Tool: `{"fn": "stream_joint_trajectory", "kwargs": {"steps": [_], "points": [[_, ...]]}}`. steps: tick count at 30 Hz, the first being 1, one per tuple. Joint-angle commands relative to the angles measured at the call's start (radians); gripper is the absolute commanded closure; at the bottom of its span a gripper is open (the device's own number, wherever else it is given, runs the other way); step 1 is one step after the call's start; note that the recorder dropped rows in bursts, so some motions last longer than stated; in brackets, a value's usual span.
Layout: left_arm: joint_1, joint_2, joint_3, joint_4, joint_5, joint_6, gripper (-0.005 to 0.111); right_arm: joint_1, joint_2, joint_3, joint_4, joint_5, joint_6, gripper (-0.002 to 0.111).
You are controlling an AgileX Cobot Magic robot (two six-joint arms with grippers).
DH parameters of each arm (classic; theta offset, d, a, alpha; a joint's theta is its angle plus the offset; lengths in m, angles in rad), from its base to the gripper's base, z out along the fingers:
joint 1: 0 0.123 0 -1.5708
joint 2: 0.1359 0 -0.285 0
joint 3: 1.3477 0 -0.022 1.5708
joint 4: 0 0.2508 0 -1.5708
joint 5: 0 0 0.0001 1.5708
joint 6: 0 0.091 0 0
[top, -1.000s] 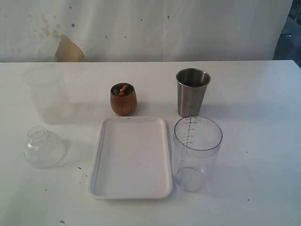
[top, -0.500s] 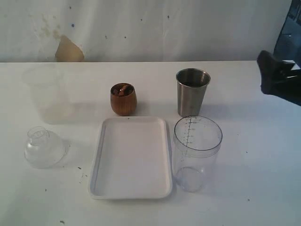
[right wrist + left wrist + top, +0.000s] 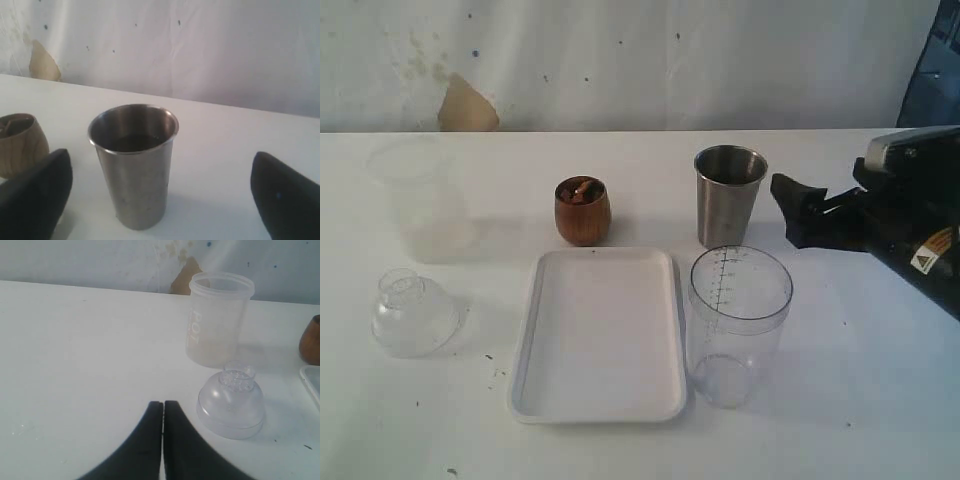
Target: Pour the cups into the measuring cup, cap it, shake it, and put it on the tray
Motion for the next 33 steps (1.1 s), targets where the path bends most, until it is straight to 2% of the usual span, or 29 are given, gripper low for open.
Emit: {"fn": "stream_joint_trajectory", "kwargs": {"steps": [1, 8, 22, 33], "points": [[-0.004, -0.005, 0.005, -0.001, -0.008, 0.003, 0.106, -0.007, 0.082, -0.034, -0.014, -0.048, -0.011, 0.019], [-0.004, -0.005, 0.005, -0.001, -0.008, 0.003, 0.106, -0.007, 0.185, -0.101, -0.095, -0.066, -0.012, 0.019], [-0.004, -0.005, 0.005, -0.001, -0.008, 0.003, 0.106, -0.007, 0.383, -0.26, -0.108, -0.07, -0.012, 0.019], [-0.004, -0.005, 0.005, -0.001, -0.008, 0.003, 0.106, -0.007, 0.439, -0.288, -0.175, -0.082, -0.012, 0.019]]}}
